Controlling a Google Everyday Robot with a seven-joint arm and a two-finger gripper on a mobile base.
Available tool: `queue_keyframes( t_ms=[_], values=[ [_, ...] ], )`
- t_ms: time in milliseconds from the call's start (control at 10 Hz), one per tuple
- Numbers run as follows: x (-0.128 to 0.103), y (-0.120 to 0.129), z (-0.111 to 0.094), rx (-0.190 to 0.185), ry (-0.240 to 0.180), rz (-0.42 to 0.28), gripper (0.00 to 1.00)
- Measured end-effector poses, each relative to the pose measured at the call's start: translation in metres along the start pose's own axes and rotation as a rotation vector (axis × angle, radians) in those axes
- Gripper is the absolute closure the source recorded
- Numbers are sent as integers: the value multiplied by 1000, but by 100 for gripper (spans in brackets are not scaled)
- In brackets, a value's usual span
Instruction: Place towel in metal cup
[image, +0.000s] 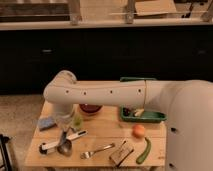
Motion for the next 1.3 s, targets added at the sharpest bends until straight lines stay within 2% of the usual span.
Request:
queue_keyframes(
  t_ms=[600, 1000, 1300],
  values=[
    [-31, 5, 0, 8, -114, -151, 100],
    [-51, 9, 10, 57, -186, -246, 100],
    [-54, 13, 22, 80, -231, -291, 100]
  ],
)
